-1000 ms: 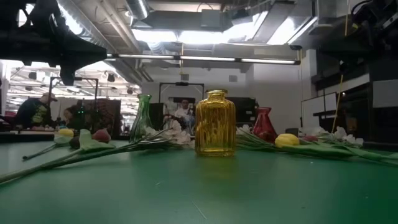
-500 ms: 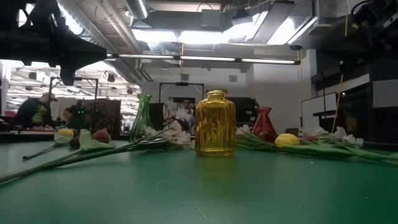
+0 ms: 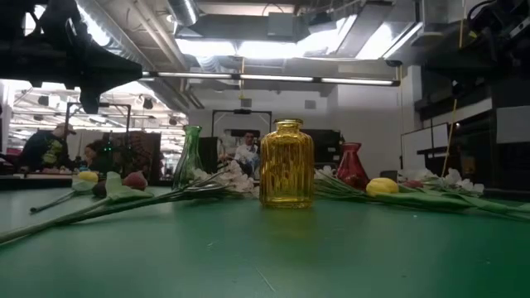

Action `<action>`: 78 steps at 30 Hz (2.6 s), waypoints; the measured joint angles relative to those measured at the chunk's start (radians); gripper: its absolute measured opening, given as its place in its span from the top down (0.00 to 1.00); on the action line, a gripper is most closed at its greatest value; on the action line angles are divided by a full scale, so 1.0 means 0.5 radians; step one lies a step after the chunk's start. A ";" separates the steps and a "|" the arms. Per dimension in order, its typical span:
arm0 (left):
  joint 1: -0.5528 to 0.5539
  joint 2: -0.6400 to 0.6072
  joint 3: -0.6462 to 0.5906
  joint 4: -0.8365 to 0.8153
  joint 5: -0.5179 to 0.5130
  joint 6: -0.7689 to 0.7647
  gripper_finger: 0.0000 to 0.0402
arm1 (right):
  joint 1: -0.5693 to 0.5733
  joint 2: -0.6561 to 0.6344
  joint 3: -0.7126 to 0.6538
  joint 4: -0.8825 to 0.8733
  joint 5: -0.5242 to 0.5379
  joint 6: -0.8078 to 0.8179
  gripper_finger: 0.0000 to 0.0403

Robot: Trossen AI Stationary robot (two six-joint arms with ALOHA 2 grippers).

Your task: Sort flowers into vase by color

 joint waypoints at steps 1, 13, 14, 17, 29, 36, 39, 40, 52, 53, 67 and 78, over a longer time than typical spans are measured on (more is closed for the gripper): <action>0.000 0.000 -0.001 0.000 0.000 0.000 0.85 | 0.000 0.000 0.000 0.002 0.000 0.000 0.94; 0.000 0.000 -0.001 0.020 -0.007 -0.010 0.85 | 0.001 0.000 0.000 0.085 -0.003 0.708 0.94; 0.001 0.000 -0.001 0.065 -0.029 -0.008 0.85 | 0.001 0.000 0.000 0.083 0.050 0.694 0.94; 0.001 -0.002 0.002 0.124 -0.048 -0.010 0.85 | 0.000 0.000 0.000 0.060 0.085 0.763 0.94; 0.001 -0.001 0.002 0.063 -0.123 -0.019 0.85 | 0.000 0.000 0.000 0.101 -0.014 0.659 0.94; 0.002 -0.001 -0.001 0.058 -0.173 0.150 0.85 | 0.000 0.132 0.002 0.019 0.284 0.632 0.94; 0.002 -0.001 -0.001 0.043 -0.174 0.091 0.85 | 0.000 0.317 0.072 -0.268 0.464 0.742 0.94; 0.002 -0.001 -0.001 0.043 -0.174 0.048 0.85 | 0.000 0.393 0.120 -0.379 0.508 0.780 0.94; 0.002 0.073 0.000 -0.005 -0.638 -0.176 0.85 | 0.000 0.970 0.432 -0.878 0.566 1.344 0.53; 0.002 0.092 0.000 -0.005 -0.672 -0.187 0.85 | 0.000 1.008 0.432 -0.886 0.500 1.451 0.49; 0.002 0.250 0.000 -0.003 -0.594 -0.343 0.85 | 0.213 1.476 0.432 -0.810 0.021 2.793 0.31; 0.002 0.249 0.000 -0.002 -0.594 -0.172 0.85 | 0.381 1.735 0.437 -0.777 0.331 3.515 0.32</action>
